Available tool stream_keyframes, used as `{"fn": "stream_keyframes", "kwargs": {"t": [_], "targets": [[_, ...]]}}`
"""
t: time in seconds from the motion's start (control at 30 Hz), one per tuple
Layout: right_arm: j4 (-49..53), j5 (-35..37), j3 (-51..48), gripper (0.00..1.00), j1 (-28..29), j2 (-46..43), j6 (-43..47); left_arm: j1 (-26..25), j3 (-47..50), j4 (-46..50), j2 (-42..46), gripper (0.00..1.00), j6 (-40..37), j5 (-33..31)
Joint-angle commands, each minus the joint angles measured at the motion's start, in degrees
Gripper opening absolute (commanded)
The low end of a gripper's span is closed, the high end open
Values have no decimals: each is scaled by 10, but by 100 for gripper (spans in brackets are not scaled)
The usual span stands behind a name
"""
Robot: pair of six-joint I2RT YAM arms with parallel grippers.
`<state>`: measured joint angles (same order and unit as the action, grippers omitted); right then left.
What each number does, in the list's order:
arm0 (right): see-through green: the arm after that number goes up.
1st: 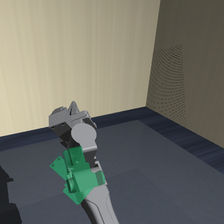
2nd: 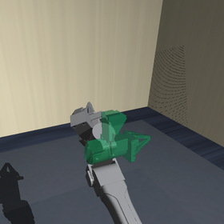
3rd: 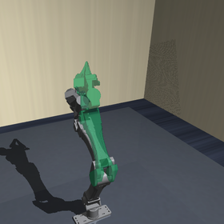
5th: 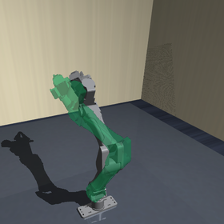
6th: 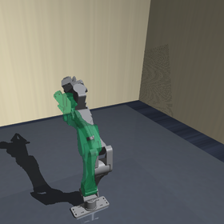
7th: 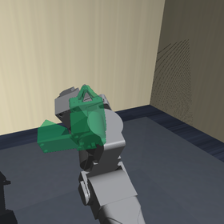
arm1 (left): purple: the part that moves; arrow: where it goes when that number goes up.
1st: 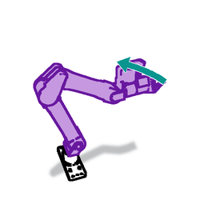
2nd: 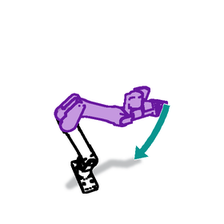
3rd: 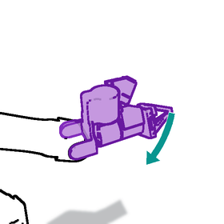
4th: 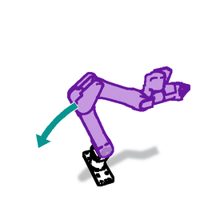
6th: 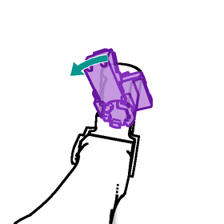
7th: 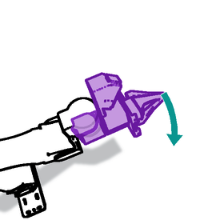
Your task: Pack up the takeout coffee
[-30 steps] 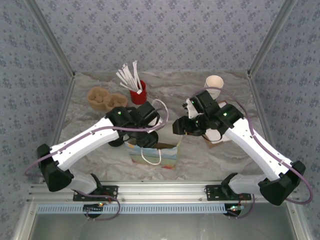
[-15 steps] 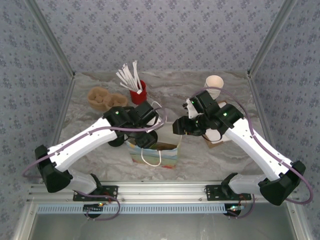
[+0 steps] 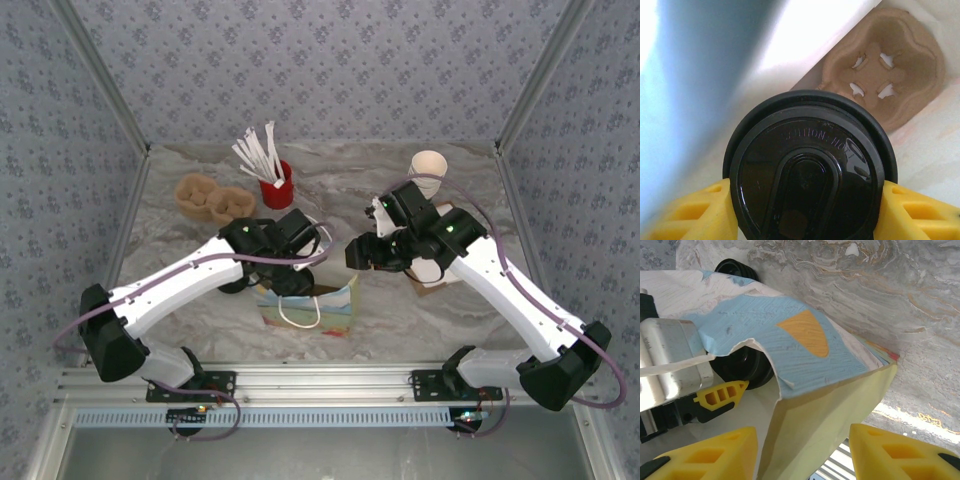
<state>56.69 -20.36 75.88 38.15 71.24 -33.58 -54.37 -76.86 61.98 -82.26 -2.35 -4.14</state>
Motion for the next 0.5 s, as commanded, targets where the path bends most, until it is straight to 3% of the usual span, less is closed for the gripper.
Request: {"fn": "stream_keyframes", "kwargs": {"t": [0.0, 0.47], "targets": [[0, 5, -7, 54, 5, -9, 4, 4, 20, -5, -13, 60, -3, 9], [-7, 8, -19, 54, 8, -17, 1, 6, 77, -35, -8, 60, 15, 13]]}}
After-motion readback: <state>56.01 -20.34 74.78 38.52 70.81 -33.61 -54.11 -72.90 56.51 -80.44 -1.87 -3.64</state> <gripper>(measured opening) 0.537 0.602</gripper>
